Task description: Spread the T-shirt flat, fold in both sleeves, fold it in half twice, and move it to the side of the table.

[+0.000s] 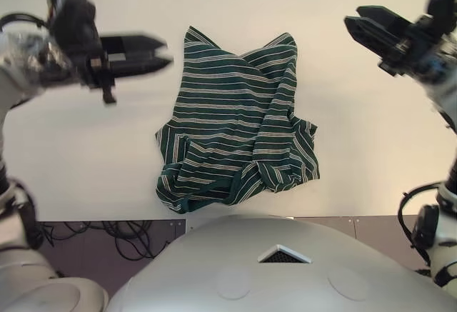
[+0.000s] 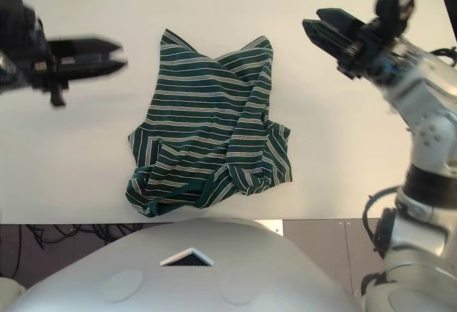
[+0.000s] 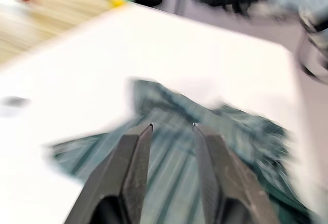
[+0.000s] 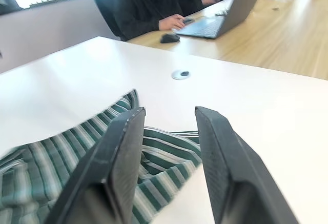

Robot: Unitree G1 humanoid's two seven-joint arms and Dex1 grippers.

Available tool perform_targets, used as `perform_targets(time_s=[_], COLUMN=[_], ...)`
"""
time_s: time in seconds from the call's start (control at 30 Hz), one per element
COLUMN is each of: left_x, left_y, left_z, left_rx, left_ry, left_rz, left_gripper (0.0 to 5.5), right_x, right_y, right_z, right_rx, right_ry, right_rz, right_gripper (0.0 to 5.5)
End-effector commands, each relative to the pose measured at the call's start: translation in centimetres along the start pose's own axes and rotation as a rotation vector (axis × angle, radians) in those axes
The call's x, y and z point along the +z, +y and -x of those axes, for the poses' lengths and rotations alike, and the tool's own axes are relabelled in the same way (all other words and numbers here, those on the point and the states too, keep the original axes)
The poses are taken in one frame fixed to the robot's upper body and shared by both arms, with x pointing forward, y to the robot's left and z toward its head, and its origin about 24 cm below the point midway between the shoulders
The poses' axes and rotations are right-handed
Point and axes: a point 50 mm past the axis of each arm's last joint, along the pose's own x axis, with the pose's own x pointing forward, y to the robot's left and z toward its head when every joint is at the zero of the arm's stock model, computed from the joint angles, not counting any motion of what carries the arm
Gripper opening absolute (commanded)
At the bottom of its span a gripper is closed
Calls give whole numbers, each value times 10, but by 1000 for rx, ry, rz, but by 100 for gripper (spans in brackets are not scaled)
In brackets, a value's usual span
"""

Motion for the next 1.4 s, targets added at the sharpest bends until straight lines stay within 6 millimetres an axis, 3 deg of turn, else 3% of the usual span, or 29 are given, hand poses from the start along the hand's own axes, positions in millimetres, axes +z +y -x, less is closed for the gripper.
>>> perform_targets(time_s=[0.03,0.13,0.2,0.27,0.43,0.7,0.93,1.03,1.17,1.3,1.4], left_x=[-21,-46,-56,-64,-79,-96,-122,-122,-118,-104,-89], left_y=[41,53,57,58,53,46,49,54,49,47,54], left_z=[-69,-112,-126,-135,-146,-151,-139,-136,-146,-158,-158], left_rx=[344,425,461,482,444,389,398,464,524,608,699], left_ry=[80,152,188,221,279,384,669,669,652,588,528], left_rz=[-128,-159,-171,-190,-251,-312,-634,-651,-674,-678,-675], left_gripper=[141,141,141,147,147,147,147,147,147,147,147], right_x=[-29,-41,-49,-57,-66,-76,-88,-89,-90,-76,-50], right_y=[-13,-21,-22,-17,-16,-20,-34,-40,-38,-35,-38], right_z=[-67,-99,-111,-121,-130,-128,-117,-112,-115,-124,-127], right_rx=[-98,-128,-128,-101,-77,-65,-236,-321,-386,-441,-491], right_ry=[75,125,163,202,272,454,550,526,481,363,194], right_rz=[29,50,57,76,174,433,659,646,618,588,535], right_gripper=[176,176,176,210,299,299,299,299,299,299,299])
